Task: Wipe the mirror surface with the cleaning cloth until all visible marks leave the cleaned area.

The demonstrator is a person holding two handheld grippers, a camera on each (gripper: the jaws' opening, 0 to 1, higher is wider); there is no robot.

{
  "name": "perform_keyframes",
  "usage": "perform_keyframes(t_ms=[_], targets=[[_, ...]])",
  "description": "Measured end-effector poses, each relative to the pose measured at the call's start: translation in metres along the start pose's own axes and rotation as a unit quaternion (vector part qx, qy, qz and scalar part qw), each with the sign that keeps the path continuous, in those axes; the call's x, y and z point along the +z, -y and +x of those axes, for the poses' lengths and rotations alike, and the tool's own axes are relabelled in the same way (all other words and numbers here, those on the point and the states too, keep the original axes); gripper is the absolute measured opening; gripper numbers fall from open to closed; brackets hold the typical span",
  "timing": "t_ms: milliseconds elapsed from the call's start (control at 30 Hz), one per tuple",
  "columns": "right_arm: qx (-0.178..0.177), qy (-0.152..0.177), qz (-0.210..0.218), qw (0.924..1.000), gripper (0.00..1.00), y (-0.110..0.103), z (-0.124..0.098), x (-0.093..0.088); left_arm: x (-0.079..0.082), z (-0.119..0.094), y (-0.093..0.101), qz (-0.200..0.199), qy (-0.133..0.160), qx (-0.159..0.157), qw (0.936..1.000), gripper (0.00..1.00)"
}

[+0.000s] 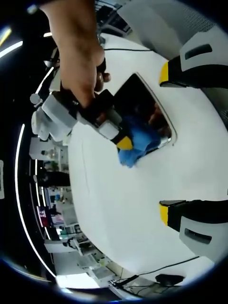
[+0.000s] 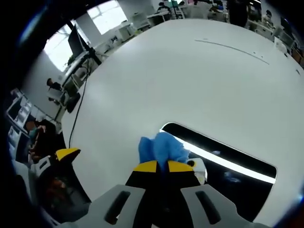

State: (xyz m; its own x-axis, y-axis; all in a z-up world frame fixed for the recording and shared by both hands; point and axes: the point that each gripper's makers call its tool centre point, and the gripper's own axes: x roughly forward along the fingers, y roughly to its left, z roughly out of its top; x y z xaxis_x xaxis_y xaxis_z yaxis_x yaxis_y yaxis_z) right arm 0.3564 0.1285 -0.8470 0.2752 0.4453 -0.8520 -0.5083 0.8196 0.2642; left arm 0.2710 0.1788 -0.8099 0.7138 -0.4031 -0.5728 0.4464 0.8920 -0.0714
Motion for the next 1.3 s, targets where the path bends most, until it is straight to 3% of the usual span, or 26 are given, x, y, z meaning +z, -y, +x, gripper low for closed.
perform_keyframes(t_ms=[533, 1300], targets=[[-0.002, 0.0, -0.006, 1.0, 0.0, 0.016, -0.009, -0.008, 0.0, 0.0, 0.002, -0.002, -0.001, -0.006, 1.0, 0.99], [-0.007, 0.001, 0.018, 0.9998, 0.0, 0.066, -0.03, -0.03, 0.0, 0.0, 0.0, -0.01, 0.0, -0.001, 0.9999, 0.99]])
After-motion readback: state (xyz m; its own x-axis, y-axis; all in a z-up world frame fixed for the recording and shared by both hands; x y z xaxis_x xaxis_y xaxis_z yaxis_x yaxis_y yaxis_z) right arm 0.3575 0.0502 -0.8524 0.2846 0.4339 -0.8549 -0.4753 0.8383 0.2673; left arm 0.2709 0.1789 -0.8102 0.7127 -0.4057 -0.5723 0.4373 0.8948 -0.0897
